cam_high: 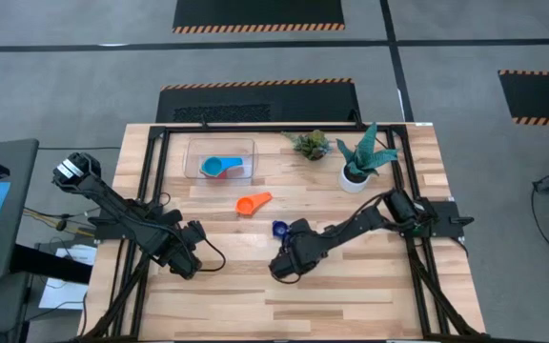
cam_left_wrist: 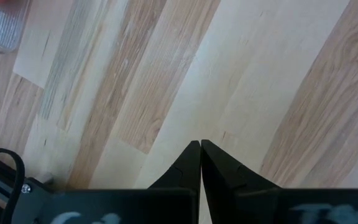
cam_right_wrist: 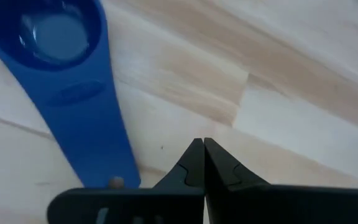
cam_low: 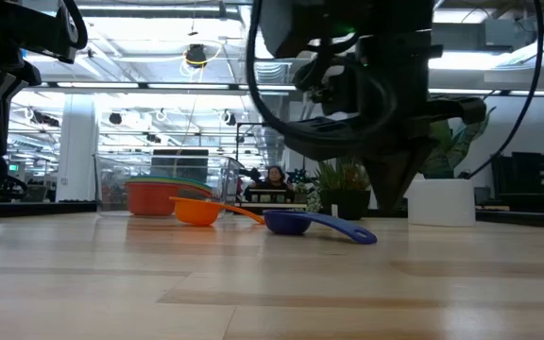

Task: Nest measuring cups in basket
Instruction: Move the dark blue measuring cup to the top of the table

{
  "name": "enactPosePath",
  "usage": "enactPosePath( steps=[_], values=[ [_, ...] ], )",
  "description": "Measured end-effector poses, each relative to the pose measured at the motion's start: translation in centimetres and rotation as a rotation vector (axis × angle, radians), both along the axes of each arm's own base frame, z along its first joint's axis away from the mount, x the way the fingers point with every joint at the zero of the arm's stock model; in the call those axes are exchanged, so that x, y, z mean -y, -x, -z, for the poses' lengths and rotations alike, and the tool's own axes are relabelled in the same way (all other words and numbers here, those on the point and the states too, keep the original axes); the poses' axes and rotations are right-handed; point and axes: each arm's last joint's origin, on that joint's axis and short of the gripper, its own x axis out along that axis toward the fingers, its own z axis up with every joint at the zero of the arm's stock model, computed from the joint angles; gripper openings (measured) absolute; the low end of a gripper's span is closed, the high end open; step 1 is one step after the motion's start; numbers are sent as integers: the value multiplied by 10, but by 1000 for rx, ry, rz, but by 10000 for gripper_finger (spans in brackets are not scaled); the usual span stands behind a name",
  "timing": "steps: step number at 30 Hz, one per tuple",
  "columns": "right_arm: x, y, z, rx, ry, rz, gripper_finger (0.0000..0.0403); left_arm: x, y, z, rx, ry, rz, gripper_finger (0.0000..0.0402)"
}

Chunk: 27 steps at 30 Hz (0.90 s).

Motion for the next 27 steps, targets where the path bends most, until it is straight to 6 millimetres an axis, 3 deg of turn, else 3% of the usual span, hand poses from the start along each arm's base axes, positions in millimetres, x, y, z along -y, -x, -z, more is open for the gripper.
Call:
enactPosePath(
  steps=[7, 14, 27],
  values=[
    [-9, 10, 7, -15, 11, 23, 11, 0, 0, 0, 5, -7, 2, 0],
    [6, 16, 21, -70, 29, 55, 11, 0, 0, 0, 8, -11, 6, 0],
    [48, -15, 28, 61, 37, -39, 11, 0, 0, 0, 10, -11, 6, 0]
  ],
)
